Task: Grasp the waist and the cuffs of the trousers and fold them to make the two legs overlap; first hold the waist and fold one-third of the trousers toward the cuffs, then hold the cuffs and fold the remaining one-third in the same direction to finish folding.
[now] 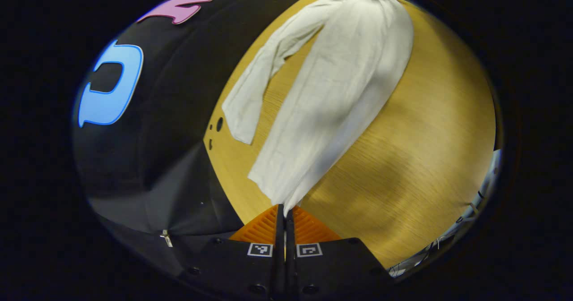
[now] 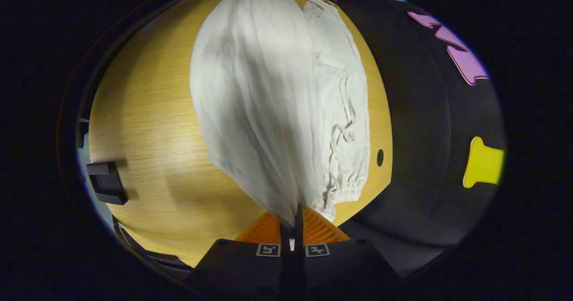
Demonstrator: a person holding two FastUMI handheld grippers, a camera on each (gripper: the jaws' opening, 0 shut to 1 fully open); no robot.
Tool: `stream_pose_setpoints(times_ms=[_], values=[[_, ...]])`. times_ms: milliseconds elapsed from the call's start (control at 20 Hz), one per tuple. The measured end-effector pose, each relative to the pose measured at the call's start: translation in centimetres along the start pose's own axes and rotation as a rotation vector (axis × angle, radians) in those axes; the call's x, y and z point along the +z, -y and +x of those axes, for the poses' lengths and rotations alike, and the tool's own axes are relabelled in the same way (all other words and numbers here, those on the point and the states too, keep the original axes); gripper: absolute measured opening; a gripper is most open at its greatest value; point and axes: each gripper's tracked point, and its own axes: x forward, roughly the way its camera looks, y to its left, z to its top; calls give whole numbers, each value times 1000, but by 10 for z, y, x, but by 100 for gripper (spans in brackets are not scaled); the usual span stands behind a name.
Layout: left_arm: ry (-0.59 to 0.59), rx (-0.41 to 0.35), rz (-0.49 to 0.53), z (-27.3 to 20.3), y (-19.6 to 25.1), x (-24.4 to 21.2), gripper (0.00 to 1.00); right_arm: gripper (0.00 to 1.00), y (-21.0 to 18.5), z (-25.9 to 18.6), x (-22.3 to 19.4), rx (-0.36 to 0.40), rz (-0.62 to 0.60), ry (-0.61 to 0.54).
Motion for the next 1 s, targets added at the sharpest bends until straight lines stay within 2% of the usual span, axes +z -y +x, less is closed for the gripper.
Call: stream_pose_setpoints(times_ms=[100, 300, 450, 600, 750, 850, 950, 1000], values=[[31, 58, -20, 3, -31, 15, 5, 5, 21, -6, 5, -30, 30, 7], [78, 158, -59, 22, -90, 51, 5, 5, 74, -15, 20, -75, 165, 30], [111, 214, -88, 47, -128, 81, 5, 5, 120, -13, 31, -108, 360, 63], [150, 269, -166, 84, -165, 112, 5, 5, 156, -1, 36, -127, 580, 83], [172, 289, -186, 126, -181, 140, 5, 5, 178, 18, 37, -133, 753, 76], [177, 253, -259, 159, -174, 151, 5, 5, 188, 47, 34, -128, 860, 67], [178, 252, -353, 185, -175, 163, 7, 5, 194, 76, 33, -112, 975, 36], [171, 247, -392, 195, -173, 168, 5, 9, 193, 86, 32, -103, 1028, 13]])
